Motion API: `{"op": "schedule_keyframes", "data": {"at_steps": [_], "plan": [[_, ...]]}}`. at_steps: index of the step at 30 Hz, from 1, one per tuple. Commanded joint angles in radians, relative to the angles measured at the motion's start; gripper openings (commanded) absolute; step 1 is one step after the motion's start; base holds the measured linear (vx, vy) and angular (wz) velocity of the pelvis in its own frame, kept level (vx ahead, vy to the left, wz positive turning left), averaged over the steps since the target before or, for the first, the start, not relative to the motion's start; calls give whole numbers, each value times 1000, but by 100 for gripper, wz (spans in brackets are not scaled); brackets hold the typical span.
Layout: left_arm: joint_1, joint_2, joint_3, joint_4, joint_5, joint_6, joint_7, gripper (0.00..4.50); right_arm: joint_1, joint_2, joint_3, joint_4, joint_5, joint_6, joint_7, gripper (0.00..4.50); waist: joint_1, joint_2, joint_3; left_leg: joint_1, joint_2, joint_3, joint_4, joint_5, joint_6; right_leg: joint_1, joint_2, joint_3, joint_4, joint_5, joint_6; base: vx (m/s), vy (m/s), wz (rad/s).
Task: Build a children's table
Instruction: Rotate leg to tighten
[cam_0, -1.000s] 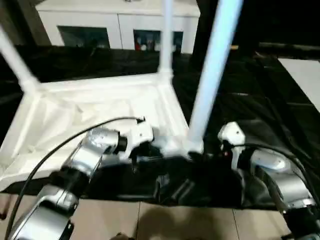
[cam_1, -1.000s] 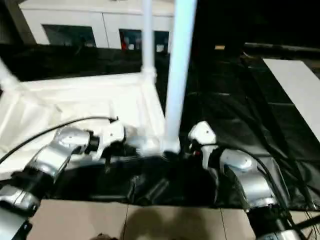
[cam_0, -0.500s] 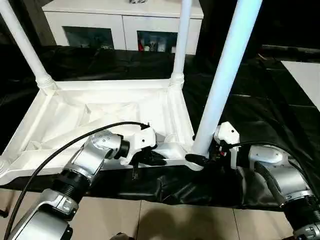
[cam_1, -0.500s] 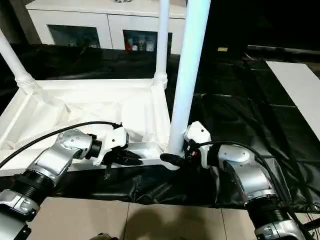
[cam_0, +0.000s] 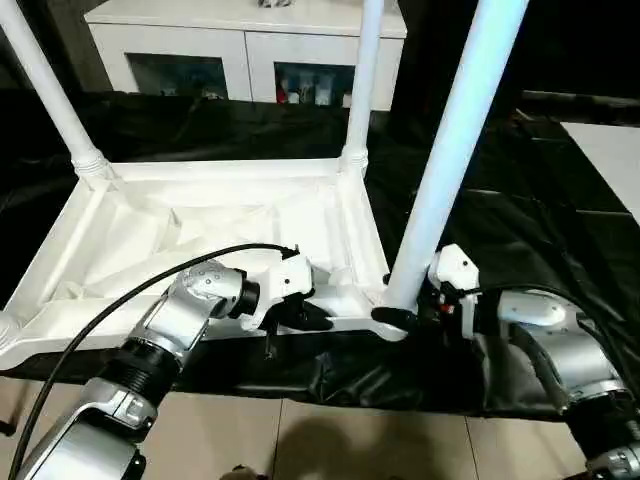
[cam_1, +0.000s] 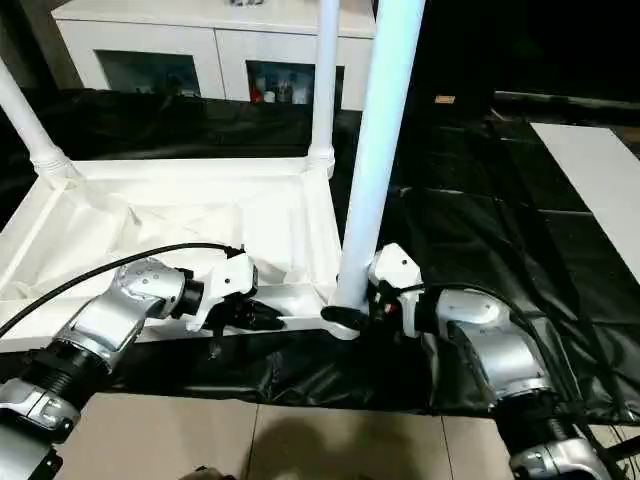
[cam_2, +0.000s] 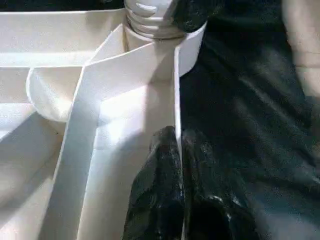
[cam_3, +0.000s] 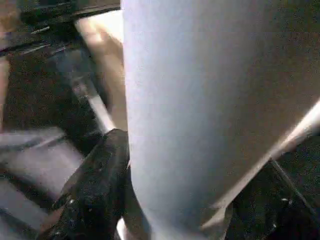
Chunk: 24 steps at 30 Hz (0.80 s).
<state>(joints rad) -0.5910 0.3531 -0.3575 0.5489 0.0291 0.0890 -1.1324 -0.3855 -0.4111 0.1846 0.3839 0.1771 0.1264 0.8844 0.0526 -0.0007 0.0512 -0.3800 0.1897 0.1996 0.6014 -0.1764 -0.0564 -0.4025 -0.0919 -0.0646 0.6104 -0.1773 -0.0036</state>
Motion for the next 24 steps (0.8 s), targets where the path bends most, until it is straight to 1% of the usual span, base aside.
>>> {"op": "schedule_keyframes", "data": {"at_steps": [1,2,3,4,5,6,7,8,9,10,11,12,13,14,15,16,17,18,19,20,21,22,23,24], "plan": [[-24,-23,24,21,3,8,58,0,3,14,-26,92,-62,66,-138,250,-7,-6,-56,21,39,-27,-80,-328,7,33,-56,39,-95,-432,-172,0,0,0],[-35,-35,30,41,11,8,93,0,-3,43,-45,109,-57,87,-196,250,-7,-7,-55,21,38,-27,-82,-336,3,32,-55,38,-99,-450,-163,0,0,0],[-54,-52,36,71,23,12,144,0,-13,85,-73,131,-48,117,-278,250,-11,-9,-55,23,38,-27,-82,-349,-3,26,-55,40,-102,-463,-154,0,0,0],[-71,-68,41,99,32,15,186,0,-24,119,-90,153,-53,131,-358,250,-17,-7,-54,24,36,-32,-84,-373,-14,26,-55,36,-104,-498,-142,0,0,0],[-93,-86,48,133,42,22,241,0,-41,156,-112,182,-56,151,-450,250,-23,-6,-54,22,35,-33,-84,-378,-21,25,-54,36,-104,-508,-136,0,0,0],[-127,-112,58,184,56,33,321,0,-75,214,-153,238,-54,176,-605,250,-29,-4,-56,25,35,-36,-84,-387,-32,25,-56,34,-107,-522,-128,0,0,0],[-127,-112,58,184,56,33,321,0,-75,214,-153,238,-54,176,-605,249,-34,-4,-55,25,33,-38,-86,-399,-39,22,-55,32,-109,-533,-123,0,0,0],[-137,-119,61,200,60,35,346,0,-87,233,-168,258,-51,184,-659,249,-33,-4,-56,24,33,-40,-86,-405,-38,26,-56,30,-112,-536,-118,0,0,0],[-158,-134,73,231,65,41,402,0,-115,270,-205,301,-32,183,-756,249,-33,2,-58,24,34,-39,-87,-402,-33,27,-59,31,-113,-517,-116,0,0,0],[-180,-150,87,263,67,46,457,0,-152,316,-243,354,-8,167,-857,249,-37,4,-57,24,33,-38,-88,-405,-36,21,-56,32,-114,-502,-120,0,0,0],[-180,-150,87,263,67,46,457,0,-152,316,-243,354,-8,167,-857,249,-40,3,-58,26,31,-39,-87,-411,-41,20,-56,30,-113,-501,-125,0,0,0],[-196,-159,93,288,72,42,490,0,-185,349,-267,400,4,154,-936,248,-41,7,-61,27,32,-41,-88,-417,-42,24,-57,28,-113,-483,-126,0,0,0],[-207,-165,96,304,76,37,509,0,-206,370,-281,430,10,145,-984,247,-46,8,-59,28,33,-40,-90,-427,-43,19,-54,29,-113,-453,-136,0,0,0],[-212,-168,95,313,78,27,511,0,-230,388,-278,457,2,115,-997,247,-49,7,-59,29,32,-39,-90,-438,-44,19,-52,28,-113,-445,-139,0,0,0],[-214,-168,93,316,78,19,502,0,-247,398,-265,472,-11,103,-984,247,-51,6,-61,29,32,-39,-89,-446,-41,20,-53,29,-111,-427,-146,0,0,0],[-217,-168,91,324,80,6,494,0,-261,406,-256,482,-33,86,-990,247,-51,6,-61,25,32,-37,-91,-438,-34,23,-52,31,-109,-396,-153,0,0,0],[-219,-169,88,330,81,-3,487,0,-270,412,-251,484,-42,58,-980,247,-53,-6,-62,21,32,-35,-90,-427,-27,25,-53,32,-109,-388,-156,0,0,0],[-214,-165,85,329,80,-21,471,0,-263,404,-220,448,-63,12,-915,293,-46,-3,-64,21,32,-30,-87,-388,-12,27,-57,36,-105,-350,-168,0,0,0],[-214,-165,85,329,80,-21,471,0,-263,404,-220,448,-63,12,-915,293,-46,-3,-64,21,32,-30,-87,-388,-12,27,-57,36,-105,-350,-168,0,0,0],[-207,-160,81,322,79,-23,459,0,-254,395,-210,422,-66,-6,-882,305,-43,-3,-64,19,33,-27,-86,-355,0,30,-56,38,-102,-320,-177,0,0,0],[-197,-154,74,316,79,-34,441,0,-242,370,-196,392,-87,-27,-870,309,-40,-6,-65,16,33,-26,-85,-334,13,33,-56,38,-99,-306,-182,0,0,0],[-192,-151,72,310,77,-35,431,0,-235,358,-197,378,-86,-31,-863,309,-39,-7,-67,14,34,-25,-83,-313,21,36,-57,38,-96,-296,-185,0,0,0],[-189,-150,71,308,76,-35,427,0,-232,353,-199,371,-85,-32,-859,332,-38,-7,-67,14,34,-25,-83,-302,25,37,-56,38,-95,-290,-186,0,0,0],[-186,-147,67,310,72,-42,416,0,-231,336,-202,373,-77,-48,-843,342,-36,-7,-68,16,35,-22,-80,-285,32,34,-56,40,-93,-273,-196,0,0,0]]}}
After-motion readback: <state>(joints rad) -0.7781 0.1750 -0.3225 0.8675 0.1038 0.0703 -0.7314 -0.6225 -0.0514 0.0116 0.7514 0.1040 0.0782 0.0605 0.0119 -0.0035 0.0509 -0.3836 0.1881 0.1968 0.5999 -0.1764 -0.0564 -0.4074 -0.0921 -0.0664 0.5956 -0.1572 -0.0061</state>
